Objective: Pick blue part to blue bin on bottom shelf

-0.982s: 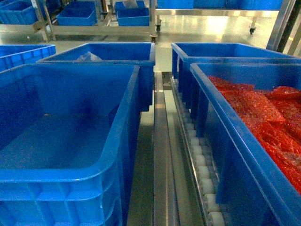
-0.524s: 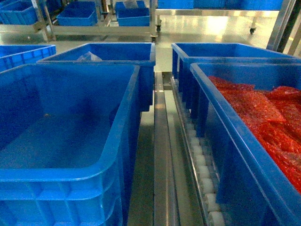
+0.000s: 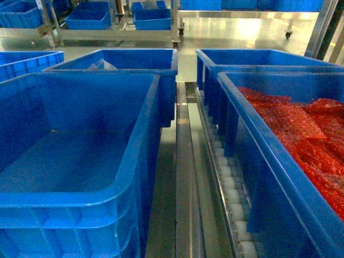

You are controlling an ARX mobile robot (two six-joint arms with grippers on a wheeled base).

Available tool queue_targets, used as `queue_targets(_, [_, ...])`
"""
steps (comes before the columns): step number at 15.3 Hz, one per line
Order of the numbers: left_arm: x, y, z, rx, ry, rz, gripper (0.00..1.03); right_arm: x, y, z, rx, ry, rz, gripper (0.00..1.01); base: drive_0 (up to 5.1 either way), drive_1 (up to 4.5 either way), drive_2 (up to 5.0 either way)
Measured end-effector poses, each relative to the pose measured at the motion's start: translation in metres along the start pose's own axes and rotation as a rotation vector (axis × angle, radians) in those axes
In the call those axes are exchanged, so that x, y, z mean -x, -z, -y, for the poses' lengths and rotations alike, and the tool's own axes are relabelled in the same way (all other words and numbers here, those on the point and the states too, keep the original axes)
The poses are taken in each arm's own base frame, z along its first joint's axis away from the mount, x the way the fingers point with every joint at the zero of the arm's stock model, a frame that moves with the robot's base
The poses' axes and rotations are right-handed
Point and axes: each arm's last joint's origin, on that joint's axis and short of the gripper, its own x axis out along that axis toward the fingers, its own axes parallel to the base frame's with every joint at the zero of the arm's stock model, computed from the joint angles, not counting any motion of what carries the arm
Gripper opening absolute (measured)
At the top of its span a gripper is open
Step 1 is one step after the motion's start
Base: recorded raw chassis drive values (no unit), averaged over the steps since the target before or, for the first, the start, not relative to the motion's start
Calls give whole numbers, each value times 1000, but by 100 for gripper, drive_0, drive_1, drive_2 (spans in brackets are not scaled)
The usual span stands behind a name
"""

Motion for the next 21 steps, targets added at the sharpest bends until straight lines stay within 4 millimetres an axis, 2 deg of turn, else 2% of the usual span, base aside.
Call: queue_targets(21, [0,0,0,0,0,0,98,0,0,0,0,0,0,98,0,0,0])
